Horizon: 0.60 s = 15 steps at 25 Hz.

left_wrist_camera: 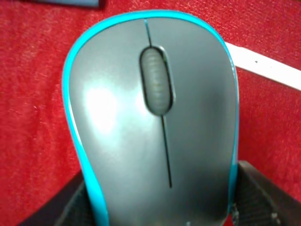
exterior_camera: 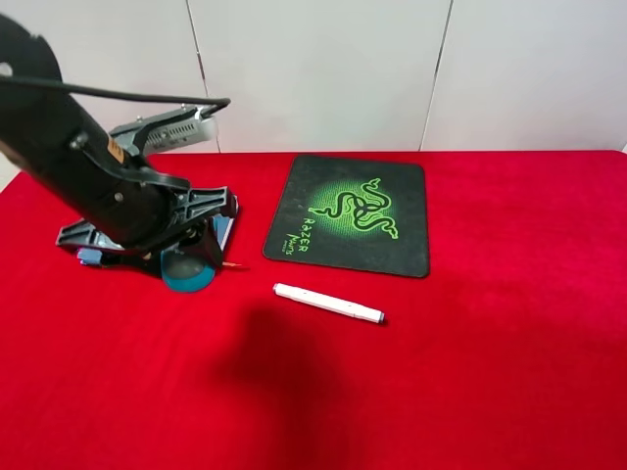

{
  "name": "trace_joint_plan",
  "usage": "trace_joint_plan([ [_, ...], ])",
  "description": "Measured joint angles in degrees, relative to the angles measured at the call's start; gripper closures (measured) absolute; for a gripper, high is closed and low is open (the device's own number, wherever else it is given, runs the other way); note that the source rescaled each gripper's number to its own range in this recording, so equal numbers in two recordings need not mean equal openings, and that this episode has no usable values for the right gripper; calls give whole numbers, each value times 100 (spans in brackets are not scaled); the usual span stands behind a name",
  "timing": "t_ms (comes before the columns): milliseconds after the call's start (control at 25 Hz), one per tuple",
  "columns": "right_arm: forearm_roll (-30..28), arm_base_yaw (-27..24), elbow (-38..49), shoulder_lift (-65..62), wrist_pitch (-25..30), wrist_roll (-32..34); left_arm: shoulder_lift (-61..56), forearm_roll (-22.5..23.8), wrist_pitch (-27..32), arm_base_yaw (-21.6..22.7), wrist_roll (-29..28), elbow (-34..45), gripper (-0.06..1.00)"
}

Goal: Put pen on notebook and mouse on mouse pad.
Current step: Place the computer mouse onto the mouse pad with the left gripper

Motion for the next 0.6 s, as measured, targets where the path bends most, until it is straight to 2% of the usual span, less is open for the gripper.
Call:
trace_joint_plan([
  [240, 0, 0, 0, 0, 0, 0, 419, 350, 455, 0, 273, -999, 47],
  [600, 0, 0, 0, 0, 0, 0, 2248, 401, 1360, 0, 899, -3203, 47],
])
